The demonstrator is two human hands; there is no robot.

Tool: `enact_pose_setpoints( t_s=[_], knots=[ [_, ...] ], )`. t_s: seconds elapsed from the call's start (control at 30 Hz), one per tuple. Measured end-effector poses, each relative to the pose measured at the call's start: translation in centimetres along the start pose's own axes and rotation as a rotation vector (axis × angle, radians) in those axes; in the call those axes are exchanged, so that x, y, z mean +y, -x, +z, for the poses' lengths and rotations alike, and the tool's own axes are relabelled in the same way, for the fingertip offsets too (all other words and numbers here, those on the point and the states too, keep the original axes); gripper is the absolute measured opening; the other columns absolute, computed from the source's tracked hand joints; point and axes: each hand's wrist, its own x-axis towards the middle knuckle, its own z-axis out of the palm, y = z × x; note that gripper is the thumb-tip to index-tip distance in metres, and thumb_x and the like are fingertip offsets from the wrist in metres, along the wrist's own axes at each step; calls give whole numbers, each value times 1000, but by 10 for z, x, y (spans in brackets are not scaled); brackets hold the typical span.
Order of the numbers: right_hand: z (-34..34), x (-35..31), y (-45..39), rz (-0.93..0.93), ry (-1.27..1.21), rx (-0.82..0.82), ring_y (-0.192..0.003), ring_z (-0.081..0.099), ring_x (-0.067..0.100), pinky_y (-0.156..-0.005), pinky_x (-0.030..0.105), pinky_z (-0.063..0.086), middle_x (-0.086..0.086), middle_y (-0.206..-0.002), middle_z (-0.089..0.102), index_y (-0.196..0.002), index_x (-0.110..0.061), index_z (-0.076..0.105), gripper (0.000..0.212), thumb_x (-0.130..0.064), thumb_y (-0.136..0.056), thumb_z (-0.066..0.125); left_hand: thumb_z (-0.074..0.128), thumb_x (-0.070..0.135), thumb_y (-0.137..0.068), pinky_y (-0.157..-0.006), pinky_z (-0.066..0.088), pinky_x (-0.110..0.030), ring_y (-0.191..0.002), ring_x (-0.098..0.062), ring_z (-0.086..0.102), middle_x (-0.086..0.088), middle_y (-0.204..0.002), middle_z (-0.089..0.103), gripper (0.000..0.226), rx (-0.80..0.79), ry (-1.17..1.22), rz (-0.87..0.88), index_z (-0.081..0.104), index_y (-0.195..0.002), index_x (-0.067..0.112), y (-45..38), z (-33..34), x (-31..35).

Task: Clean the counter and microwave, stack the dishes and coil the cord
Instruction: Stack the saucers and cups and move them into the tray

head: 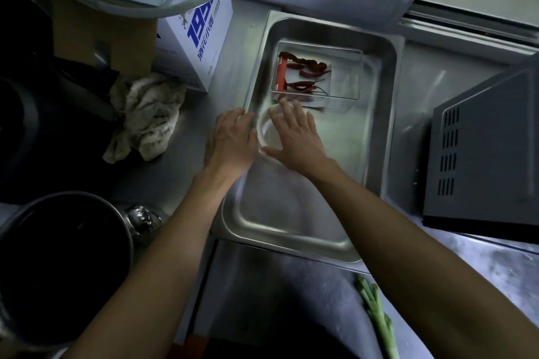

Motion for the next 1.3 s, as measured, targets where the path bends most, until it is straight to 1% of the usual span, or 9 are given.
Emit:
enact_pose_setpoints(
  t_s=[0.13, 0.23, 0.3, 0.37, 0.53, 0.77, 0.9, 1.17, 1.3],
  knots=[
    [-4, -5, 4, 32, -12, -1, -151, -15, 32, -122, 56, 2, 6, -166, -11, -158, -28, 8, 93, -72, -87, 49, 52, 25, -99, -110, 39, -42, -132, -25, 44, -6, -138, 55, 34, -13, -11, 3, 56, -132, 16, 11, -6, 3],
    [-7, -7, 21, 46, -29, 58, -152, -14, 30, -123, 54, 3, 7, -166, -6, -156, -27, 15, 85, -69, -89, 46, 50, 24, -97, -105, 43, -45, -125, -26, 50, -7, -130, 59, 31, -8, -6, 40, 59, -126, 16, 23, -14, 4],
    [-9, -8, 41, 57, -54, 129, -153, -5, 30, -122, 54, 10, 9, -166, 4, -153, -25, 23, 76, -63, -92, 47, 46, 29, -95, -99, 47, -47, -119, -24, 52, -3, -126, 59, 33, -21, -13, 70, 57, -125, 20, 33, -18, 5],
    [-12, -6, 65, 94, -92, 173, -153, 3, 30, -122, 53, 15, 9, -165, 11, -152, -25, 24, 71, -59, -94, 48, 45, 32, -94, -99, 47, -47, -121, -23, 51, -2, -130, 57, 38, -39, -21, 92, 55, -130, 22, 46, -20, 11],
    [-14, 11, 141, 226, -180, 172, -152, 14, 27, -122, 46, 19, 8, -164, 18, -153, -24, 27, 66, -53, -98, 47, 54, 24, -94, -102, 44, -49, -126, -27, 48, -7, -139, 54, 45, -59, -33, 158, 51, -138, 15, 84, -16, 49],
    [-6, 48, 267, 348, -212, 239, -135, 42, 34, -106, 44, 38, 12, -150, 44, -142, -16, 46, 54, -43, -97, 55, 58, 29, -92, -94, 47, -50, -120, -34, 54, -9, -135, 58, 46, -151, -159, 361, 54, -135, 15, 148, 21, 110],
    [6, 67, 344, 434, -249, 276, -135, 42, 36, -106, 47, 40, 15, -152, 42, -143, -16, 48, 55, -40, -96, 58, 52, 32, -95, -98, 43, -46, -127, -29, 47, -4, -141, 54, 45, -214, -226, 457, 50, -139, 20, 194, 43, 154],
    [32, 90, 506, 613, -290, 342, -140, 38, 31, -109, 46, 36, 11, -154, 40, -147, -18, 44, 57, -41, -96, 57, 54, 33, -96, -99, 44, -43, -126, -26, 51, -2, -139, 57, 46, -276, -230, 650, 52, -140, 21, 303, 86, 235],
    [48, 97, 580, 699, -325, 398, -135, 44, 35, -106, 50, 40, 13, -149, 47, -142, -14, 50, 53, -36, -94, 60, 52, 35, -96, -99, 45, -45, -126, -26, 51, 0, -140, 55, 47, -315, -221, 737, 51, -141, 22, 352, 111, 268]
  ],
)
